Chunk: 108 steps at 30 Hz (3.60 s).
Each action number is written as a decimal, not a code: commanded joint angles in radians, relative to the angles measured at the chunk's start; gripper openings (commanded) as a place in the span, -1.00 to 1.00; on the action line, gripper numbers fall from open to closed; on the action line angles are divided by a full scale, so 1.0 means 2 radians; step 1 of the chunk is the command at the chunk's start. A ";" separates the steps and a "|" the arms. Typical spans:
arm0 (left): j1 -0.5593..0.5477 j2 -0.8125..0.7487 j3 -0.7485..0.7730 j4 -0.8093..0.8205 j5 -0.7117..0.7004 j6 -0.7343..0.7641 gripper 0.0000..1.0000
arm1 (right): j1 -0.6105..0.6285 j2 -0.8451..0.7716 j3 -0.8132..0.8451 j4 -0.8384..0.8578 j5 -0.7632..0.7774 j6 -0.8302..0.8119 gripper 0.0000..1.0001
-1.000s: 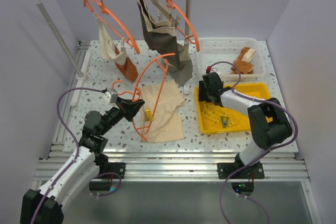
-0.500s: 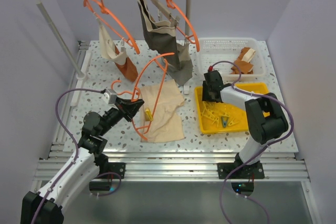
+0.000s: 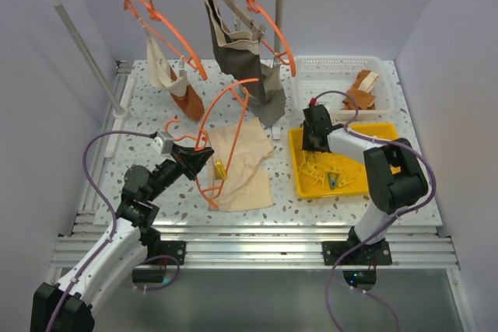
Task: Clip the underwear to the hanger
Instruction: Pick up the clamp from the bin.
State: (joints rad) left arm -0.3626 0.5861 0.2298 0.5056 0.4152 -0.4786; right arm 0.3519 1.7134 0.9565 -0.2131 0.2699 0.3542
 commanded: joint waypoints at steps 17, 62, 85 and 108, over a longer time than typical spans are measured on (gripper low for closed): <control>-0.002 0.000 0.004 0.020 0.001 0.002 -1.00 | -0.002 -0.065 -0.014 0.009 0.038 0.002 -1.00; -0.002 0.001 0.004 0.020 0.000 0.002 -1.00 | -0.003 0.003 0.019 0.011 0.028 0.013 -0.68; -0.002 0.023 0.012 0.024 0.029 -0.035 -1.00 | 0.011 -0.340 -0.046 0.125 -0.133 -0.076 -0.99; -0.002 0.021 0.117 -0.207 0.062 0.012 -1.00 | 0.116 -0.367 0.048 0.138 -0.485 -0.175 -0.98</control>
State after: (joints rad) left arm -0.3626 0.6464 0.4034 0.1745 0.5419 -0.4984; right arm 0.5762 1.0065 1.0267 0.0315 -0.5980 0.0231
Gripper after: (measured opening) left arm 0.103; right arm 0.183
